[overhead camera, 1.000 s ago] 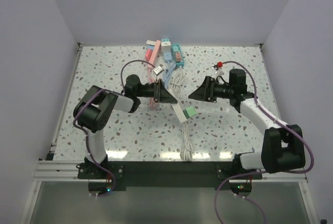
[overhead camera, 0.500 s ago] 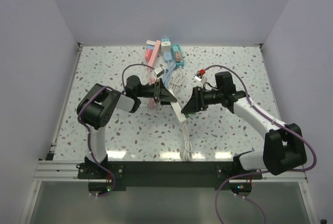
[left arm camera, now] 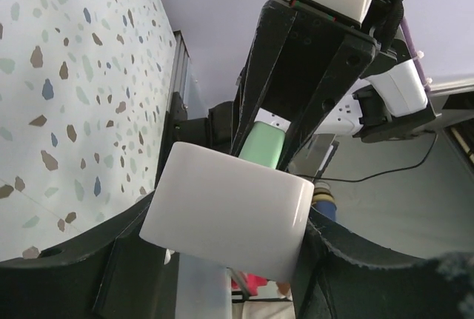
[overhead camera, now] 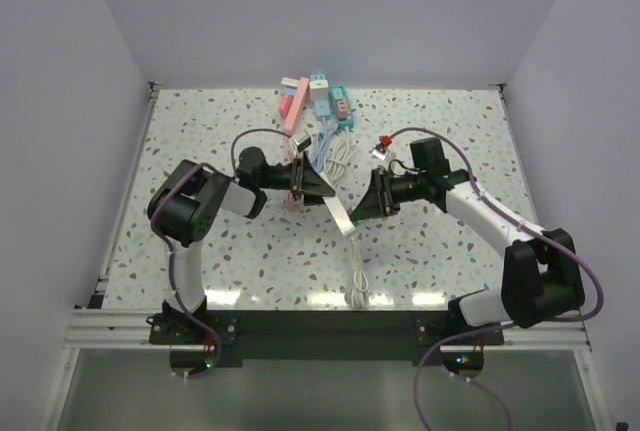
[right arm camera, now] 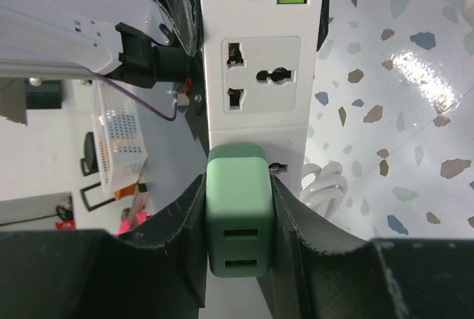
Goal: Pull the plug off the socket
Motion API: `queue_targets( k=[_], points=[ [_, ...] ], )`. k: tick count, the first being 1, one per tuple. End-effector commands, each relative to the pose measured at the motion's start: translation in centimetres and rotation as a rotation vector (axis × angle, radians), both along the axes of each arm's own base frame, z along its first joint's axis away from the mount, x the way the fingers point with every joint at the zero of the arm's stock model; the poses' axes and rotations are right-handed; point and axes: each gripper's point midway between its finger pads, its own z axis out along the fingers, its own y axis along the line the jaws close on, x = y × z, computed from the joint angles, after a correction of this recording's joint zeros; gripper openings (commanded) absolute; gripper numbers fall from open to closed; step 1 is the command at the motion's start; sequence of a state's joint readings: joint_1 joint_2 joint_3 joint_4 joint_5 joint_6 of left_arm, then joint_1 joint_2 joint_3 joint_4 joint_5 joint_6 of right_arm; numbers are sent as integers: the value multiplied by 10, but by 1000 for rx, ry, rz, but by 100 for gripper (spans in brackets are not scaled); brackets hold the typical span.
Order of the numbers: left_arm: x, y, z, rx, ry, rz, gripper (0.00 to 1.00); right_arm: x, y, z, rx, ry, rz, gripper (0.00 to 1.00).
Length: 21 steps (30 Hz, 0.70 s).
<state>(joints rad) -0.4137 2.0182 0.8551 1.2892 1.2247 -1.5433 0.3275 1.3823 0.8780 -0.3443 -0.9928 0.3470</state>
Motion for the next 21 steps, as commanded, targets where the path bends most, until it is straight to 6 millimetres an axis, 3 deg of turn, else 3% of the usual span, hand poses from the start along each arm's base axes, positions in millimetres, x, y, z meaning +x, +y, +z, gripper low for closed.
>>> queue_targets(
  k=[1,4,7,10,12,16,21],
  points=[
    [-40,19,35,-172,-367,-82,0,33,-14,7,-19,-46,-65,0],
    [-56,26,24,-148,-352,-96,0,68,-39,14,7,-48,-184,0],
    [-64,30,18,-137,-341,-99,0,90,-55,16,-8,-51,-247,0],
    [-64,30,16,-135,-339,-98,0,103,-54,18,-1,-42,-244,0],
    [-62,29,17,-137,-340,-97,0,105,-52,23,9,-29,-226,0],
    [-59,28,24,-148,-359,-92,0,111,-61,6,-78,-19,-259,0],
    [-52,27,34,-169,-367,-47,0,98,-62,-2,-92,32,-265,0]
  ],
)
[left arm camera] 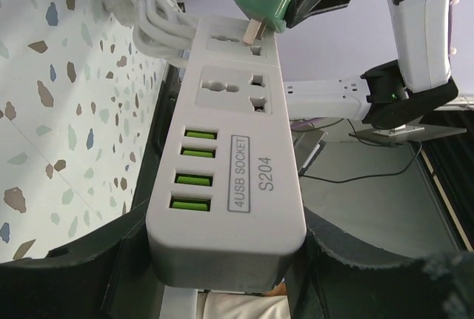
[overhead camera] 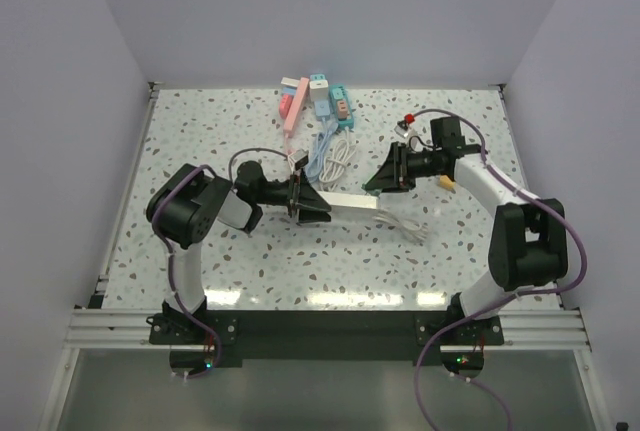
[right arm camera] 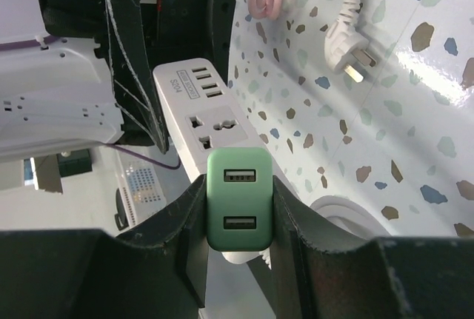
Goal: Pull the plug off the socket
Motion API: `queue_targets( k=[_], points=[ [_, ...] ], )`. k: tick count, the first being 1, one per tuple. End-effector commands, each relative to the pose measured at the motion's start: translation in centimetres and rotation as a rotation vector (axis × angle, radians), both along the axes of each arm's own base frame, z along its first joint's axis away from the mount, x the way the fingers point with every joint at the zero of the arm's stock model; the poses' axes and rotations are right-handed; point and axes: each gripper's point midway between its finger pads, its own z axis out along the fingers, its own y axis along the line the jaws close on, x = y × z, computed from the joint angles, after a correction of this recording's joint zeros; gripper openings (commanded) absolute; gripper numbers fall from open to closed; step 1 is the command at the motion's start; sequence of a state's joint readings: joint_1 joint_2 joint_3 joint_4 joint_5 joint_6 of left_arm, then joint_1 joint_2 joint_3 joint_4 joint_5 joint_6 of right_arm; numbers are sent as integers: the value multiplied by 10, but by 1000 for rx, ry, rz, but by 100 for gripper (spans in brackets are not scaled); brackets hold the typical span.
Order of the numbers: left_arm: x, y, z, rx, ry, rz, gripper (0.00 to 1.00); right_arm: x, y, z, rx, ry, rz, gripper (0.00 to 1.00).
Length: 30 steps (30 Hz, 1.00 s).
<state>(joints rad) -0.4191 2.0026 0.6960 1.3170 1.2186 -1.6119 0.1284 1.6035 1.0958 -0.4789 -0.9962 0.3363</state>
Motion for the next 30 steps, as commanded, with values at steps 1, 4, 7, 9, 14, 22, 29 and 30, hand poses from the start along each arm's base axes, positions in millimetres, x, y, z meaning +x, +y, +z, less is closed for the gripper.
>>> queue_targets(
  k=[1,4,7,9,14,22,29,30],
  points=[
    [-13,15,65,-232,-541,1,0,19,-23,-4,-114,-84,-92,0],
    [19,15,54,-153,-528,114,0,3,-25,-16,-128,-43,-105,0],
    [47,8,37,-48,-534,148,0,-19,-11,-16,-52,25,-48,0],
    [60,5,23,18,-521,160,0,-31,-3,-20,-69,33,-11,0],
    [89,-5,12,58,-507,156,0,-61,13,-39,-139,64,70,0],
    [93,-6,0,81,-492,148,0,-42,7,-34,-200,-1,9,0],
    [82,7,-16,211,-474,171,0,26,-64,-30,-485,-40,-405,0],
    [80,10,-19,234,-491,174,0,36,-93,-38,-598,-32,-520,0]
  ],
)
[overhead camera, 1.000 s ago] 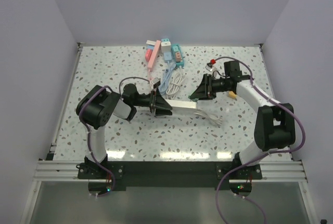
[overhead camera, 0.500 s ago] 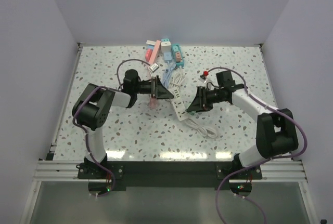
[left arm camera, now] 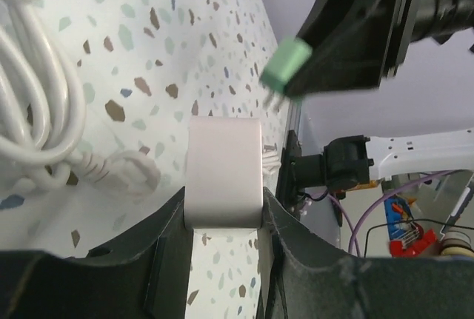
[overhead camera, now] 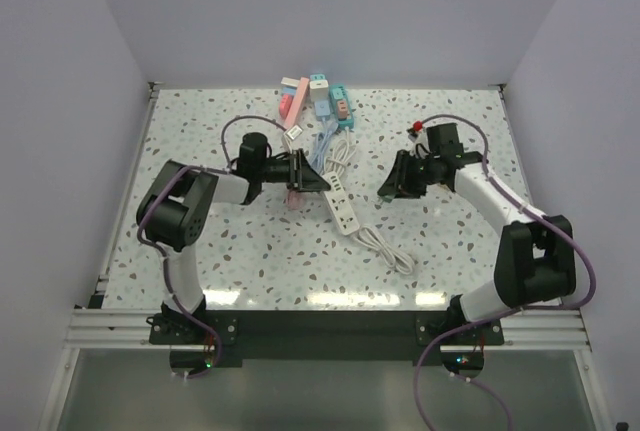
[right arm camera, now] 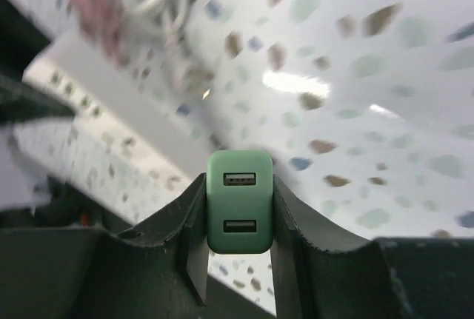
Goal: Pull the plug off the socket
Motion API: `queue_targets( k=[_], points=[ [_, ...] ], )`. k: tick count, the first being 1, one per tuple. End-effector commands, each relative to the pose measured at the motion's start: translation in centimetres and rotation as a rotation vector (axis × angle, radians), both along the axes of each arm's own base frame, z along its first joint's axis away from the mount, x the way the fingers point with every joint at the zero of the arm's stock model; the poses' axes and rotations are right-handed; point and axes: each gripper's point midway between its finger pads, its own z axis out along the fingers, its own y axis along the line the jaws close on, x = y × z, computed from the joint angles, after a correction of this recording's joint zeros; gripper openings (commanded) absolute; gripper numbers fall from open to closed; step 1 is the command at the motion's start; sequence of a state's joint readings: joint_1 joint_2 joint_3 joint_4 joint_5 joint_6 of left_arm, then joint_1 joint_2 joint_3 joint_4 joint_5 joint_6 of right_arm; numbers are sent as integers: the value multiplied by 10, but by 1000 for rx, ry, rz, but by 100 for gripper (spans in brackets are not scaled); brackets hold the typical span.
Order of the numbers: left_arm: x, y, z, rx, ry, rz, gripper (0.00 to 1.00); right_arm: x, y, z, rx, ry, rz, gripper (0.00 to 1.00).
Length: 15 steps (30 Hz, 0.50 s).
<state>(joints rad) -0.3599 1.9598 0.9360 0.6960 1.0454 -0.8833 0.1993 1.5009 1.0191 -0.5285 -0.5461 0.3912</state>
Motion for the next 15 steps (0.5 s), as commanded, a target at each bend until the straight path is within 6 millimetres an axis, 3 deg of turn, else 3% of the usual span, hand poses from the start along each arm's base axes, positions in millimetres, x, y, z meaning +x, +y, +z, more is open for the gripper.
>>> queue_targets(
  k=[1,4,5,7,8,10,13,15],
  points=[
    [-11,12,8,72,-76,21,0,44,-89,-3,-286,-35,-397,0],
    [-20,19,14,78,-84,54,0,59,-127,-11,-395,-24,-551,0],
    [-20,22,29,65,-122,77,0,63,-134,-21,-434,-2,-569,0],
    [-22,26,37,58,-124,104,0,79,-136,-21,-433,-17,-583,0],
    [-21,29,49,54,-144,127,0,84,-137,-33,-445,8,-577,0],
    [-18,35,59,64,-154,152,0,94,-139,-37,-454,16,-593,0],
    [-12,55,72,108,-157,218,0,98,-148,-53,-494,62,-629,0],
    [-2,83,76,161,-144,306,0,97,-162,-62,-547,85,-683,0]
  ],
)
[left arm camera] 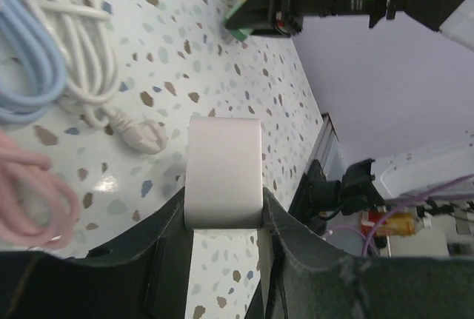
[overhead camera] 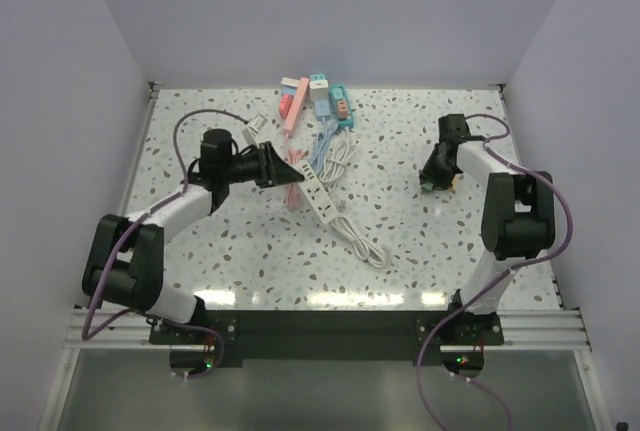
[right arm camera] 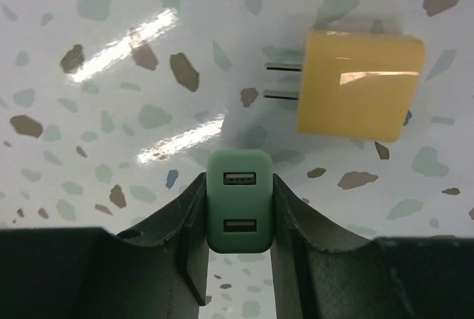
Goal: Pull the plug off the socket
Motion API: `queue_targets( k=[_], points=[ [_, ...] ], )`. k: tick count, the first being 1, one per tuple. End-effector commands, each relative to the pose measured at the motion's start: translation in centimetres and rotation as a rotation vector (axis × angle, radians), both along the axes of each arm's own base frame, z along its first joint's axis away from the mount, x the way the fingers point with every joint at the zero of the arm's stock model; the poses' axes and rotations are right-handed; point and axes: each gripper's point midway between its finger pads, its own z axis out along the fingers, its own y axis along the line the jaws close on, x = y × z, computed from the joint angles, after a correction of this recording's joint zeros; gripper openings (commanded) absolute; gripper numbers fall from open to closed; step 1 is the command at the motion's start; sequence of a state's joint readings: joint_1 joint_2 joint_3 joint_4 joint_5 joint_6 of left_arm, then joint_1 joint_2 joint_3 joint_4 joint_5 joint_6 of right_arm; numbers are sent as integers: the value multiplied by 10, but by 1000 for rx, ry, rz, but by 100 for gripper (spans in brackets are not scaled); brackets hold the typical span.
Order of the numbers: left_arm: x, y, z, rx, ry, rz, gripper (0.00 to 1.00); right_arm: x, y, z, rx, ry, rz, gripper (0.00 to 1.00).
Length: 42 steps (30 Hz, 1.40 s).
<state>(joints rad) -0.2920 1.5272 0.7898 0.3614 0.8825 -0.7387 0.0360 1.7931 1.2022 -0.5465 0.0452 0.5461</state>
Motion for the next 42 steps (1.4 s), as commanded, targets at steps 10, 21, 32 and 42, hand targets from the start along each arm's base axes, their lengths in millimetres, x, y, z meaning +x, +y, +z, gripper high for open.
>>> queue_targets(
  k=[10,21,32,42],
  points=[
    [26,215,-20,247,214,488,0,0,-68,-12,-79,33,-248,0],
    [36,337,-51,706,299,868,0,12,-79,-24,-112,82,-250,11],
    [49,379,-94,834,449,912,32,22,-82,27,-107,-49,-241,85],
    [55,370,-61,754,364,953,82,13,-65,98,-41,-252,-199,97]
  ],
)
